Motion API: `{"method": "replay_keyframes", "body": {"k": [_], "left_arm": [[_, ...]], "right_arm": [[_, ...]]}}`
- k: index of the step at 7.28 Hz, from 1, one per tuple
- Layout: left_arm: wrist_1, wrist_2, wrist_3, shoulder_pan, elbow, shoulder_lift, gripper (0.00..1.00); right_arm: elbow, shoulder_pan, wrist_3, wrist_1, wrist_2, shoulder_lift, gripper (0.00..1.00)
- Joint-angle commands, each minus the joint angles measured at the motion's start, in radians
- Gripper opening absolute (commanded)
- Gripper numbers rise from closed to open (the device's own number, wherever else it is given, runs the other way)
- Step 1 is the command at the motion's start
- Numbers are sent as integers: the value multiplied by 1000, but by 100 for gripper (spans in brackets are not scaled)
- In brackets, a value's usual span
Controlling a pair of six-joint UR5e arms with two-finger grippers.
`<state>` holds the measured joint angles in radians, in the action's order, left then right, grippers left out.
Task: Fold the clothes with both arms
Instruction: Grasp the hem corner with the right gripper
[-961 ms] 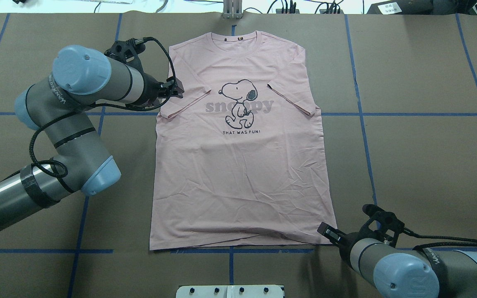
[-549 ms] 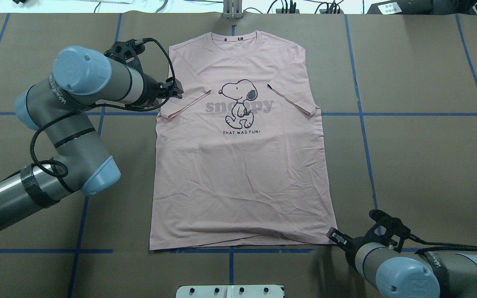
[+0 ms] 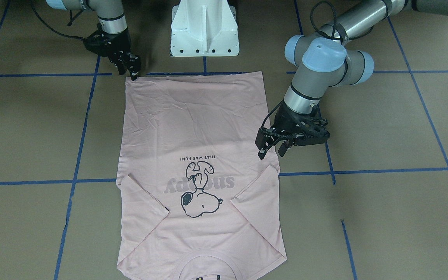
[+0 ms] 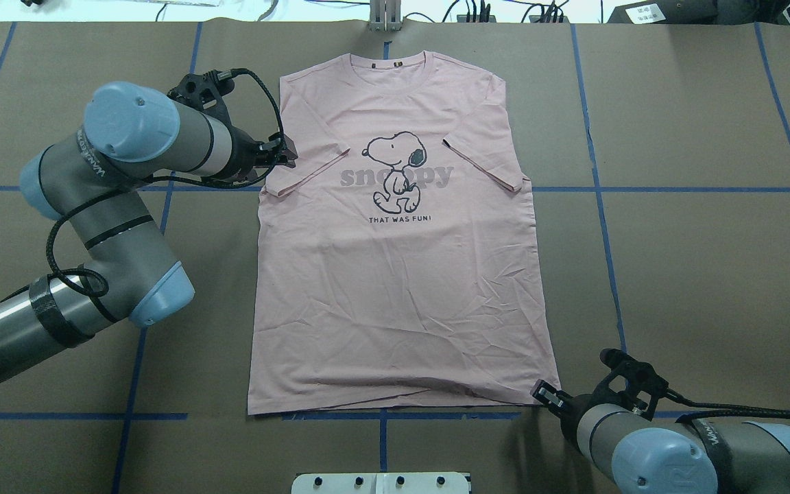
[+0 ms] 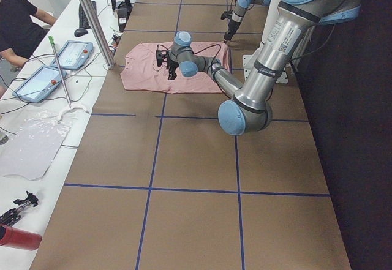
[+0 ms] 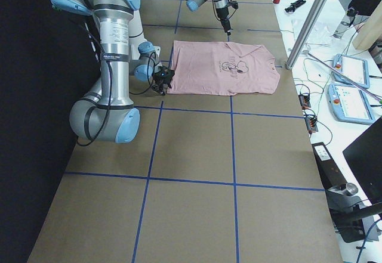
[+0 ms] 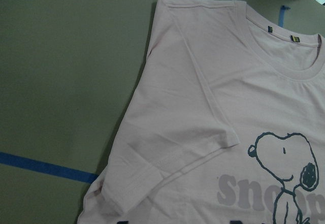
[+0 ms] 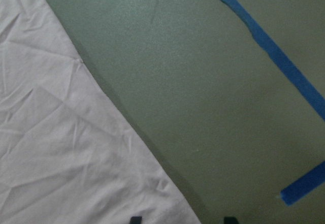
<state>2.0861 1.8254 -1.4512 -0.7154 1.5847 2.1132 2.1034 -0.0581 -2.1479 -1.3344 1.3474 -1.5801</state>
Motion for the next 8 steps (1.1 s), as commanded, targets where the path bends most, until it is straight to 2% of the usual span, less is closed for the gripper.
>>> {"method": "replay_keyframes", "body": {"k": [1,3,6,7,8], "left_arm": [[0,-2,0,1,0,-1,73],[0,-2,0,-1,0,-2,73],[-1,0,-6,1,3,-1,74],[-9,-6,-40,4,36,-1,75],[-15,-26,-120,48,107,-48,75]], "right_arm": [[-8,-2,-1,0,-1,6,46],[3,-8,-1,0,-2,5,0],[13,-31,8,0,1,3,0],[35,-37,9,0,1,-1,0],[47,-37,9,0,1,-5,0]]}}
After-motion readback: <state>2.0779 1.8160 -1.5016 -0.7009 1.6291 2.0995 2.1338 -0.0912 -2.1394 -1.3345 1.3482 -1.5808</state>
